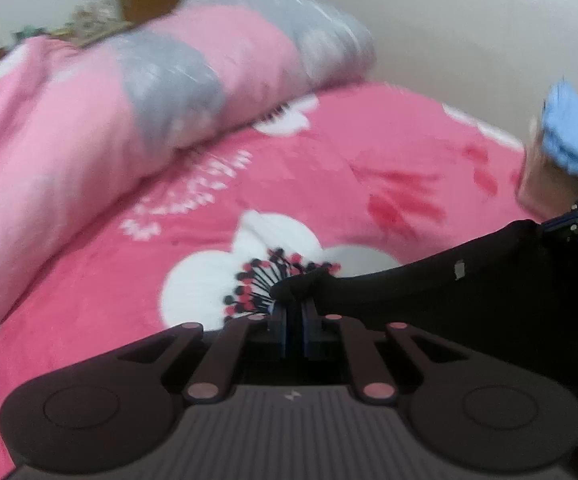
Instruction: Fold clothes
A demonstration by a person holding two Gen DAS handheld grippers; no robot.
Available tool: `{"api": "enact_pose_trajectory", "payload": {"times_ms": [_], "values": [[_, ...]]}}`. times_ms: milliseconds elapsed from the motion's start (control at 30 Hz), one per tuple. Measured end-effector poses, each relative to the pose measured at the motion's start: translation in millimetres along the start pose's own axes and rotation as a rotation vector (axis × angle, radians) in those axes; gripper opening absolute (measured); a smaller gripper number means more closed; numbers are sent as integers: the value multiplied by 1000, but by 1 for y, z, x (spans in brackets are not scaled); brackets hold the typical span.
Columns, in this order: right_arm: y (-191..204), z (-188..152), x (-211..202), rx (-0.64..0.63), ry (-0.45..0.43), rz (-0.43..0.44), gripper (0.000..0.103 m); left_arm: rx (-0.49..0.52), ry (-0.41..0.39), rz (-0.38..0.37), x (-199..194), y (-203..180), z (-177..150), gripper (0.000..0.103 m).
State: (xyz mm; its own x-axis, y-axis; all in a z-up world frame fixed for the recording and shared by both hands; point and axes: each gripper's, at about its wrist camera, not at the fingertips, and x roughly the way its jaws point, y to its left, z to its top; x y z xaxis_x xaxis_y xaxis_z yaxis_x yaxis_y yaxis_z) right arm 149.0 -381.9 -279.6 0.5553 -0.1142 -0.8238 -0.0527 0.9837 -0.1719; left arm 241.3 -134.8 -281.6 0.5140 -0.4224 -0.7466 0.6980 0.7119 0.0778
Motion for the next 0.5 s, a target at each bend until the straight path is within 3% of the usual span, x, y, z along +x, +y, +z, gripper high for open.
{"api": "enact_pose_trajectory", "payload": {"times_ms": [267,500], "values": [[36,29,-146,-49,-325,-158,3,-102,-188,75,-138,-5,-3,7],[73,67,-303,-110,-598,-239,2,-79,-400,178,-320,-1,19,7]]}}
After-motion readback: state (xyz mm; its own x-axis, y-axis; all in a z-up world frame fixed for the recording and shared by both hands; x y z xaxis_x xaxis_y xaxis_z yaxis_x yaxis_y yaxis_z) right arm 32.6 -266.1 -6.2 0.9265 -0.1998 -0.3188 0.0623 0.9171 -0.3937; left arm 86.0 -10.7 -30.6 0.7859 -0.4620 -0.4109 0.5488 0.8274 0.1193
